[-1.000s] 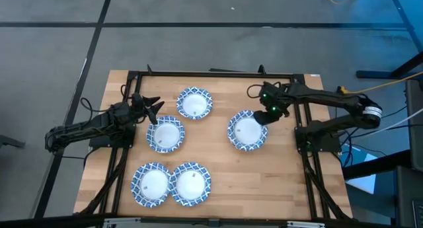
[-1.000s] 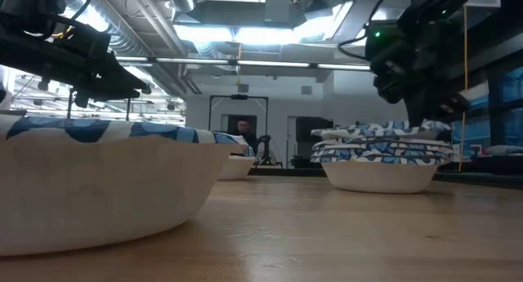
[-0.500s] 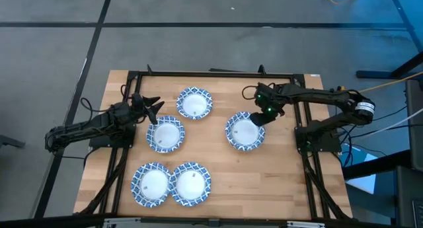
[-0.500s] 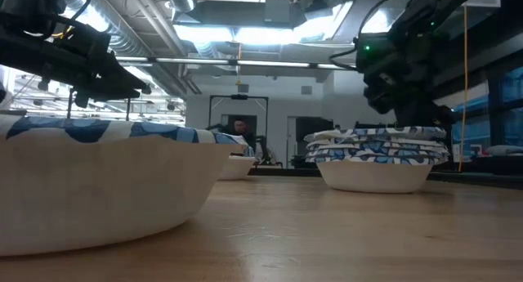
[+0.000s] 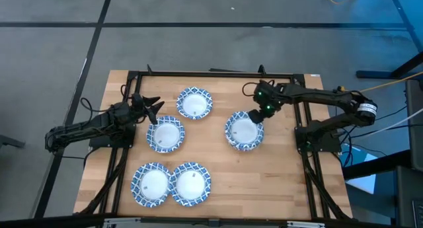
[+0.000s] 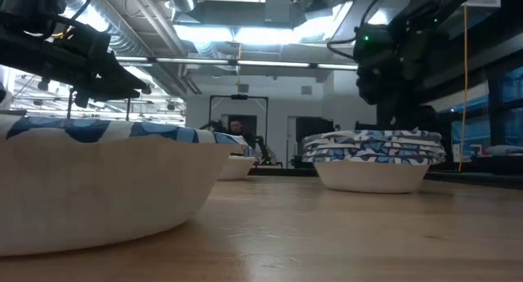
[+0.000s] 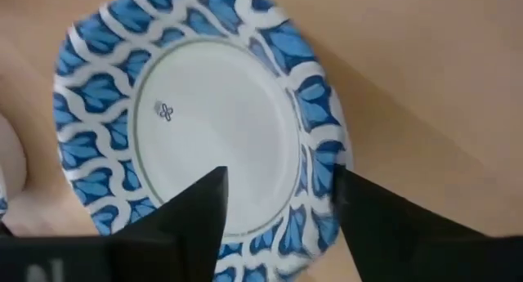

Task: Nest bowls inside each other
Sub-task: Stack the white bowl on top of the white bowl

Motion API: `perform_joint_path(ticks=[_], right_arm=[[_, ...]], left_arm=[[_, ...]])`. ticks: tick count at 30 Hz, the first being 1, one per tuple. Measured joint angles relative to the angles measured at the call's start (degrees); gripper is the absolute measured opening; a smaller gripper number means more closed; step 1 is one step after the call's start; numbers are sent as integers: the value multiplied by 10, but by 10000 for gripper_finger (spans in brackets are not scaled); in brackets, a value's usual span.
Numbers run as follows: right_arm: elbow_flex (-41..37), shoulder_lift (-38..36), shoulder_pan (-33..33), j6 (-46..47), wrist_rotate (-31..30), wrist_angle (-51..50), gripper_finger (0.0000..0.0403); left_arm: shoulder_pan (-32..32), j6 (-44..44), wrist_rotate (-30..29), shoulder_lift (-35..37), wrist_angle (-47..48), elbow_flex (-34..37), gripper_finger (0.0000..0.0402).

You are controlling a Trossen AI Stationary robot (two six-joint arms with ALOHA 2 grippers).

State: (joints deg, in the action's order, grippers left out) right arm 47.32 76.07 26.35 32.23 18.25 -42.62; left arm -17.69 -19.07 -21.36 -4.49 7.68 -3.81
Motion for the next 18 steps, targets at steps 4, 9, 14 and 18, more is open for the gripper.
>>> perform_joint_path(ticks=[4,9,14,18], right_arm=[[0,-24,0,-25,-18,6,227],[0,-62,0,-41,-64,-9,228],[0,-124,-6,-92,-107,45,228],[0,-176,-24,-133,-111,141,228]], left_arm=[[0,1,0,0,0,0,169],[0,1,0,0,0,0,169],[0,2,0,0,0,0,169],[0,28,1,0,-1,0,169]])
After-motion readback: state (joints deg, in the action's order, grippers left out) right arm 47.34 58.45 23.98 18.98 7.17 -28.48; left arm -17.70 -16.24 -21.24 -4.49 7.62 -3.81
